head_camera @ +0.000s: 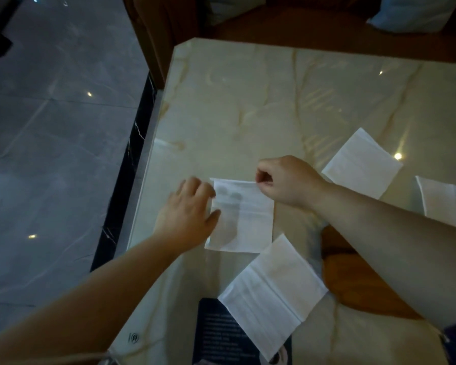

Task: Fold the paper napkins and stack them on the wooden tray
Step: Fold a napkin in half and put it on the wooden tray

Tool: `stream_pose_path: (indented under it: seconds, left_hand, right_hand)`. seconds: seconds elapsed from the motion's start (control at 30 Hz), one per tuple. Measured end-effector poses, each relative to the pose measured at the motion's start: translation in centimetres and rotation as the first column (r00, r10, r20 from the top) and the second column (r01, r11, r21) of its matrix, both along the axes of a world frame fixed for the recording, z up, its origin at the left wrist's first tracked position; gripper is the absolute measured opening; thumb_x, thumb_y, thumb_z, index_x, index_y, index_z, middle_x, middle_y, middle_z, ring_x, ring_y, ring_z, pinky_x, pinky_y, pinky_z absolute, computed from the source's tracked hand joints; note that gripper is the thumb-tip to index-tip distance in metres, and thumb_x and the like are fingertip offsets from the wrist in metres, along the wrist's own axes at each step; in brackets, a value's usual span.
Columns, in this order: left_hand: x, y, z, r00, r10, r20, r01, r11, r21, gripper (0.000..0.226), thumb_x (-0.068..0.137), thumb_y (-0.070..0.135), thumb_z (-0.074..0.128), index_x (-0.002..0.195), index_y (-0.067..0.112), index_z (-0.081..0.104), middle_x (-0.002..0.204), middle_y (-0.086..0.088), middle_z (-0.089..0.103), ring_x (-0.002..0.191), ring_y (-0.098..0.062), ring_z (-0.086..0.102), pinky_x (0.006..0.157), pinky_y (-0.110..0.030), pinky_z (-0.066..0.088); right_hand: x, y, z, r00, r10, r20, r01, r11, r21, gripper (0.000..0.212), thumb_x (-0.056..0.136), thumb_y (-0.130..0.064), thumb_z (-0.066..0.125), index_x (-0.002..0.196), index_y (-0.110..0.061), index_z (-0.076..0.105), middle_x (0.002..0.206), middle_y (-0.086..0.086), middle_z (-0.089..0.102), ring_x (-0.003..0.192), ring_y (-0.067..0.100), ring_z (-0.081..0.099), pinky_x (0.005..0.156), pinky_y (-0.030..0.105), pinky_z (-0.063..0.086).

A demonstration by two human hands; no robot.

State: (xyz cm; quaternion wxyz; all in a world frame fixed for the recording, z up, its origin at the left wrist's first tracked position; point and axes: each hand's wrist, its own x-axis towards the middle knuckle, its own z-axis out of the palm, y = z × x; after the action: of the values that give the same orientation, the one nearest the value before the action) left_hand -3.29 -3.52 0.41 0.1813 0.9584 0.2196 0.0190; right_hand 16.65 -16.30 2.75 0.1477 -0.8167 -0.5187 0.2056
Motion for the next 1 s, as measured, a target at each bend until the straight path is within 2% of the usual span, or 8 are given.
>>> stream_pose_path:
  seconds: [0.1,0.17,0.3,0.43,0.57,0.7,0.87,1.0]
  left_hand:
    - [1.6,1.2,0.9,0.998,-0.066,0.016,0.064,0.994,0.092,0.072,0.073,0.036,0.074,0.132,0.015,0.039,0.136,-0.012,0.046,0.127,-0.032,0.040,0.102,-0.046,0.038]
    - [2.2,1.3,1.1,0.982,-0.180,-0.062,0.187,0.971,0.149,0.068,0.077,0.038,0.071,0.134,0.019,0.041,0.136,-0.009,0.050,0.127,-0.030,0.042,0.103,-0.046,0.036]
    - [1.0,0.7,0.6,0.892,-0.452,-0.009,0.438,0.861,0.258,0.018,0.082,0.028,0.061,0.093,0.017,0.068,0.090,-0.005,0.068,0.083,-0.030,0.063,0.071,-0.041,0.049]
    - [-0.9,-0.6,-0.3,0.843,-0.538,0.004,0.520,0.816,0.251,0.015,0.085,0.020,0.053,0.074,0.016,0.063,0.070,-0.004,0.059,0.062,-0.027,0.054,0.056,-0.040,0.043]
    - [-2.2,-1.9,-1.1,0.835,-0.550,-0.024,0.543,0.817,0.194,0.008,0.079,0.019,0.059,0.072,0.017,0.061,0.066,-0.002,0.057,0.058,-0.025,0.052,0.053,-0.038,0.041]
    - [-2.4,-2.2,-1.3,0.850,-0.521,-0.070,0.526,0.844,0.102,0.025,0.085,0.038,0.052,0.079,0.017,0.065,0.074,-0.002,0.063,0.064,-0.025,0.057,0.056,-0.039,0.045]
    - [-0.8,-0.3,-1.0,0.943,-0.329,-0.059,0.332,0.942,0.052,0.026,0.086,0.037,0.052,0.095,0.017,0.066,0.091,-0.005,0.067,0.081,-0.028,0.062,0.068,-0.037,0.050]
    - [1.4,0.9,-1.4,0.975,-0.137,-0.175,0.138,0.990,-0.006,0.041,0.086,0.035,0.060,0.123,0.018,0.055,0.116,-0.006,0.058,0.109,-0.028,0.054,0.087,-0.041,0.046]
  right_hand:
    - [-1.6,-1.5,0.1,0.995,0.097,-0.004,-0.097,0.994,0.043,0.003,0.078,-0.016,0.059,0.076,-0.018,0.060,0.077,0.002,0.066,0.069,0.023,0.058,0.059,0.037,0.047]
    - [-2.7,-2.6,0.0,0.991,0.133,-0.005,-0.133,0.988,0.081,0.004,0.078,-0.016,0.059,0.075,-0.019,0.059,0.075,0.000,0.063,0.067,0.019,0.055,0.056,0.036,0.046]
    - [-4.7,-4.6,-0.6,0.986,0.163,-0.046,-0.157,0.981,0.112,0.004,0.077,-0.017,0.059,0.075,-0.020,0.058,0.074,-0.002,0.061,0.065,0.018,0.054,0.054,0.037,0.046]
    - [-6.3,-6.2,-1.3,0.981,0.188,-0.053,-0.181,0.978,0.108,0.002,0.077,-0.017,0.060,0.075,-0.018,0.060,0.074,-0.001,0.063,0.065,0.020,0.056,0.054,0.033,0.044]
    - [-7.0,-7.0,-1.9,0.976,0.216,-0.028,-0.213,0.974,0.080,0.005,0.077,-0.017,0.059,0.072,-0.018,0.059,0.073,-0.001,0.064,0.065,0.020,0.056,0.058,0.029,0.041]
    - [-6.8,-7.8,-2.1,0.979,0.198,-0.049,-0.197,0.980,0.017,0.014,0.077,-0.032,0.065,0.079,-0.019,0.061,0.078,-0.003,0.064,0.068,0.017,0.056,0.060,0.026,0.040]
    - [-5.1,-7.2,-2.7,0.986,-0.125,-0.108,0.130,0.991,0.038,0.020,0.081,-0.038,0.066,0.084,-0.020,0.059,0.080,-0.004,0.058,0.071,0.015,0.056,0.061,0.032,0.044]
    - [-3.9,-5.9,-3.6,0.962,-0.271,-0.035,0.264,0.955,-0.133,0.024,0.080,-0.038,0.065,0.095,-0.021,0.059,0.101,0.000,0.058,0.090,0.021,0.058,0.076,0.037,0.049]
